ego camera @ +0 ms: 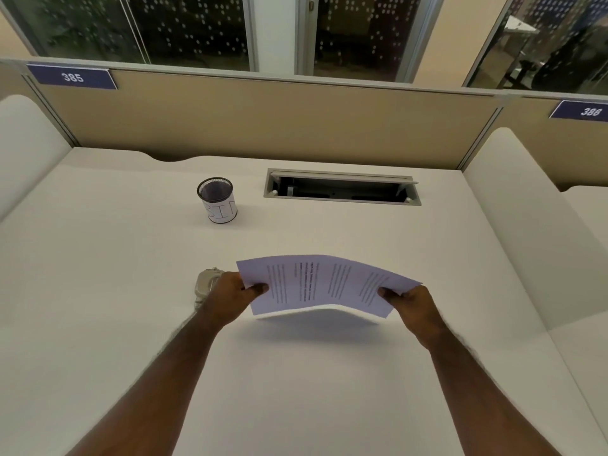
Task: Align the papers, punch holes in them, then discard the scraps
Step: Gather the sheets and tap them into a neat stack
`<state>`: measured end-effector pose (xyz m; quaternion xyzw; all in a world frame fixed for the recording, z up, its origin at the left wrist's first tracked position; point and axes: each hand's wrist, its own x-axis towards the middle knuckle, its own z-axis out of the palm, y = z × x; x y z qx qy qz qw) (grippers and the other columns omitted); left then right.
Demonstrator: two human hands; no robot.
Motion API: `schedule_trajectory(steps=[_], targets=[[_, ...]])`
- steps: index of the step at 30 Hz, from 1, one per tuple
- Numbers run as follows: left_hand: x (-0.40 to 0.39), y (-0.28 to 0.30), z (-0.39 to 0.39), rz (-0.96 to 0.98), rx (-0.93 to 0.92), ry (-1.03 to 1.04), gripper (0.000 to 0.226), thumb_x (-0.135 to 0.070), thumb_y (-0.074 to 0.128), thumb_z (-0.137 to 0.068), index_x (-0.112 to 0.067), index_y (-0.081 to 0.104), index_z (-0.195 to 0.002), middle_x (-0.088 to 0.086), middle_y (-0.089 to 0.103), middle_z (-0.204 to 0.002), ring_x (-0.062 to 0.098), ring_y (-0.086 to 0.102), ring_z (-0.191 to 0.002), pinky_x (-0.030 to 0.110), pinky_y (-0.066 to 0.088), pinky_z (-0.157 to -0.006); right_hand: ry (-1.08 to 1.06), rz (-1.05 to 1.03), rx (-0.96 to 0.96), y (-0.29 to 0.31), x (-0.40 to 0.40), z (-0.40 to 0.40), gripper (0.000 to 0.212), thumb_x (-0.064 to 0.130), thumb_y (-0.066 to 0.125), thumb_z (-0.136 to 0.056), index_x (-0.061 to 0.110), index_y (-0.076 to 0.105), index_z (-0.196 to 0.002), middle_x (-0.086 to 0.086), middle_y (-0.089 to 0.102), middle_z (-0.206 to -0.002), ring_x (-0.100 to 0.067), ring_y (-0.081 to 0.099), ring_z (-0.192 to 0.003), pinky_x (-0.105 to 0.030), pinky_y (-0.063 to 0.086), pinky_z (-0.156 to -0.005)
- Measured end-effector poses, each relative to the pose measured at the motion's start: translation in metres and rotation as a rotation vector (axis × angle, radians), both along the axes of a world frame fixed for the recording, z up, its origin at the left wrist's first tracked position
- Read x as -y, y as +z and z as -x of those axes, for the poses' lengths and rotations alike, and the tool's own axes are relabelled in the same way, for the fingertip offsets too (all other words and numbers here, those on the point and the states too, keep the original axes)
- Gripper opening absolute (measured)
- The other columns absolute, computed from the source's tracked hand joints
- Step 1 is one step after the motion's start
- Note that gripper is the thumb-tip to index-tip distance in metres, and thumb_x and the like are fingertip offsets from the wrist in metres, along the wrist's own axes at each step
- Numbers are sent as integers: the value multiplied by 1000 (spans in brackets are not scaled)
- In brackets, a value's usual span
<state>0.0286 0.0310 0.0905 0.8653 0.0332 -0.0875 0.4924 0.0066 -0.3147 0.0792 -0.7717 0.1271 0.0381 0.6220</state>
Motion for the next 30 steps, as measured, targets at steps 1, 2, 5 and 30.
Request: schedule_trajectory(steps=[1,2,5,30], targets=[[2,-2,1,0,-10,-2,14,-9,71,-85,-9,74,-98,-14,68,-75,-10,66,-69,7,50,-68,-8,9,-12,-1,0,-1,16,8,69,-86,21,71,-93,2,74,-91,-16,70,-86,-29,55,-78],[4,-5,3,-2,-25,7,17,-9,71,-84,-6,74,-101,-9,70,-79,-1,69,-77,22,56,-79,-17,19,-30,-2,-2,-1,14,9,70,-85,23,70,-90,-1,74,-91,-20,70,-87,-33,55,-79],[3,-14,4,51,-58,78,17,-11,71,-84,-6,75,-100,-5,74,-82,25,72,-90,46,57,-87,-75,53,-60,-6,-3,-2,12,15,72,-84,22,70,-94,-8,74,-102,-23,69,-92,-30,54,-78],[-39,-19,13,127,-449,204,27,-37,67,-85,-11,72,-88,10,75,-83,17,63,-47,22,43,-52,-163,-60,-399,-71,-29,-6,11,14,57,-93,20,66,-98,-10,72,-108,-32,68,-96,-49,57,-82]])
